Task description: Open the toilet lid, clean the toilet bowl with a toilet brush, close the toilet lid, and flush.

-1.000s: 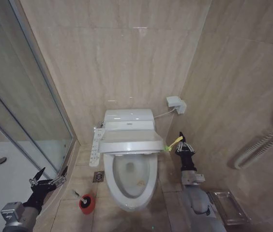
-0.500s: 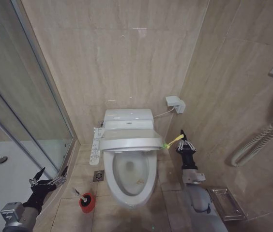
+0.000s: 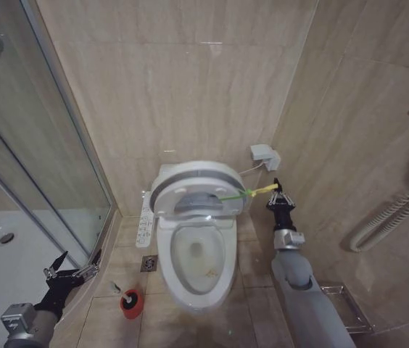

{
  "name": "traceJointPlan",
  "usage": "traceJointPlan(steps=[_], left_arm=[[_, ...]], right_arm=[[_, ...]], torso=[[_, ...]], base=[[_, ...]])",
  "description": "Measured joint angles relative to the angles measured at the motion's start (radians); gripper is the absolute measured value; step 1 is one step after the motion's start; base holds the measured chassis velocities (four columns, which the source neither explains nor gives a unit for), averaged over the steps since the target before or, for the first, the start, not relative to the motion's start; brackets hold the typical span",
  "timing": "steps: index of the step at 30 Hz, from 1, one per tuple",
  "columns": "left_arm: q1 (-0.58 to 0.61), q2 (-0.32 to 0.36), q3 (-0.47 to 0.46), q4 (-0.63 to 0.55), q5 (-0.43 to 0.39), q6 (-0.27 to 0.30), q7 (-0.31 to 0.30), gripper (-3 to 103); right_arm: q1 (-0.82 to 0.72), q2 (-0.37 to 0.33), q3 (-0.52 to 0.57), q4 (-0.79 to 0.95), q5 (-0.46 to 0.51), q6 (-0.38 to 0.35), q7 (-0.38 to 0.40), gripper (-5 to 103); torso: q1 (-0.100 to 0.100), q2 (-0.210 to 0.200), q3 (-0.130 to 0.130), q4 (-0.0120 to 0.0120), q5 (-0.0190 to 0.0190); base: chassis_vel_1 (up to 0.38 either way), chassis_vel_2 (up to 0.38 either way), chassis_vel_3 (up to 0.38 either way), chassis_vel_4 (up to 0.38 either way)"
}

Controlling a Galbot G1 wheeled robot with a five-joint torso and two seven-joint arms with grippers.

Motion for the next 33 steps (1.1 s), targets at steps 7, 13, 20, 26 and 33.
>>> traceJointPlan(steps=[7,13,20,26,33], left_arm=[[0.0,0.0,0.0,0.0,0.0,0.0,0.0,100],[0.0,0.0,0.0,0.0,0.0,0.0,0.0,100],[0.0,0.0,0.0,0.0,0.0,0.0,0.0,100],[0.0,0.0,0.0,0.0,0.0,0.0,0.0,100],[0.0,0.0,0.0,0.0,0.0,0.0,0.0,100]], right_arm=[[0.112,-0.06,-0.016,-0.084,0.047,-0.03,0.012,1],[0.188,-0.076,-0.039,-0.146,0.067,-0.043,0.016,1],[0.232,-0.065,-0.082,-0.164,0.084,-0.074,0.038,1],[0.317,-0.06,-0.159,-0.218,0.09,-0.093,0.056,1],[0.378,-0.046,-0.232,-0.27,0.088,-0.093,0.057,1]], torso=[[0.0,0.0,0.0,-0.0001,0.0],[0.0,0.0,0.0,-0.0005,0.0],[0.0,0.0,0.0,-0.0017,0.0],[0.0,0.0,0.0,-0.0021,0.0001],[0.0,0.0,0.0,-0.0011,0.0]], base=[[0.0,0.0,0.0,0.0],[0.0,0.0,0.0,0.0],[0.0,0.0,0.0,0.0],[0.0,0.0,0.0,0.0],[0.0,0.0,0.0,0.0]])
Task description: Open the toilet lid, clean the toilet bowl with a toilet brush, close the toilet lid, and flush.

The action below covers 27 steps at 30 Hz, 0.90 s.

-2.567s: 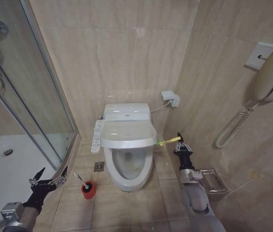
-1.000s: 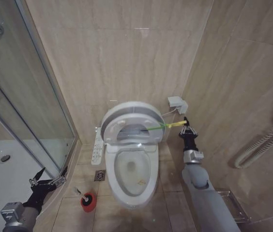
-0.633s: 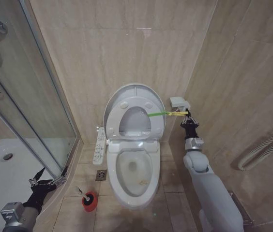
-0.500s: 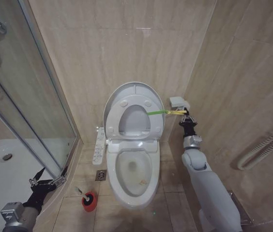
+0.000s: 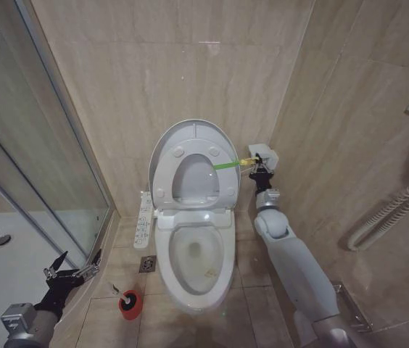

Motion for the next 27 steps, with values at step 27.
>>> traceJointPlan(steps=[27], left_arm=[[0.0,0.0,0.0,0.0,0.0,0.0,0.0,100]], right_arm=[[0.132,-0.006,-0.02,-0.167,-0.023,0.035,-0.026,1]], torso=[[0.0,0.0,0.0,0.0005,0.0001]], base=[[0.0,0.0,0.0,0.0]])
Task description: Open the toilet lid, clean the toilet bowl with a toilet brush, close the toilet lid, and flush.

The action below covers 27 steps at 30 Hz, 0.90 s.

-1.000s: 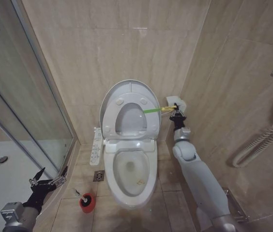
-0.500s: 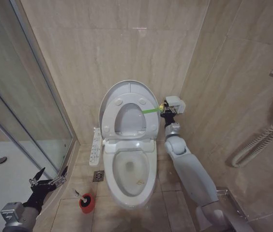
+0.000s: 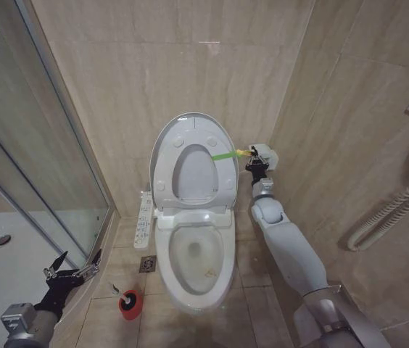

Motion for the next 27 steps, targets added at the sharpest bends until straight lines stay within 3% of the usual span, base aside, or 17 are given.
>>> traceJointPlan(steps=[9,25,26,27], left_arm=[[0.0,0.0,0.0,0.0,0.0,0.0,0.0,100],[0.0,0.0,0.0,0.0,0.0,0.0,0.0,100],[0.0,0.0,0.0,0.0,0.0,0.0,0.0,100],[0.0,0.0,0.0,0.0,0.0,0.0,0.0,100]], right_arm=[[-0.006,-0.001,-0.003,0.009,0.0,-0.001,0.0,1],[-0.083,-0.066,-0.016,0.155,0.022,-0.024,-0.002,0],[-0.092,-0.072,-0.013,0.169,0.024,-0.027,-0.002,24],[-0.092,-0.072,-0.013,0.169,0.024,-0.027,-0.002,24]], torso=[[0.0,0.0,0.0,-0.0002,0.0],[0.0,0.0,0.0,-0.0001,0.0],[0.0,0.0,0.0,-0.0001,0.0001],[0.0,0.0,0.0,-0.0001,0.0001]], base=[[0.0,0.0,0.0,0.0],[0.0,0.0,0.0,0.0],[0.0,0.0,0.0,0.0],[0.0,0.0,0.0,0.0]])
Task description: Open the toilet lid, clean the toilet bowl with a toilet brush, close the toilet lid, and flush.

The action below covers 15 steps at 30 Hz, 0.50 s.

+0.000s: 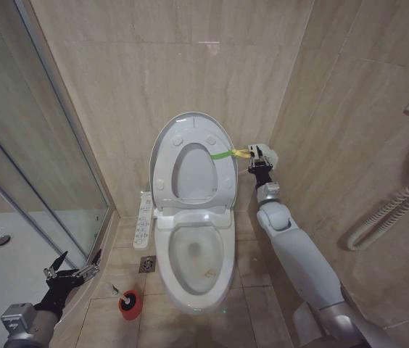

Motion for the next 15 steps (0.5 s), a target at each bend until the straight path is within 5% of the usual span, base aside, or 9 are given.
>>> traceJointPlan(steps=[6,7,12,13,15], left_arm=[[0.0,0.0,0.0,0.0,0.0,0.0,0.0,100],[0.0,0.0,0.0,0.0,0.0,0.0,0.0,100],[0.0,0.0,0.0,0.0,0.0,0.0,0.0,100],[0.0,0.0,0.0,0.0,0.0,0.0,0.0,100],[0.0,0.0,0.0,0.0,0.0,0.0,0.0,100]], right_arm=[[-0.054,-0.033,0.014,0.07,0.005,-0.006,-0.008,24],[-0.065,-0.038,0.016,0.083,0.005,-0.007,-0.01,51],[-0.1,-0.056,0.017,0.136,0.008,-0.016,-0.015,51],[-0.108,-0.06,0.017,0.148,0.008,-0.018,-0.016,78],[-0.116,-0.063,0.016,0.159,0.008,-0.02,-0.018,78]], torso=[[0.0,0.0,0.0,-0.0001,0.0001],[0.0,0.0,0.0,-0.0001,0.0001],[0.0,0.0,0.0,0.0,0.0],[0.0,0.0,0.0,-0.0001,0.0],[0.0,0.0,0.0,-0.0001,0.0]], base=[[0.0,0.0,0.0,0.0],[0.0,0.0,0.0,0.0],[0.0,0.0,0.0,0.0],[0.0,0.0,0.0,0.0],[0.0,0.0,0.0,0.0]])
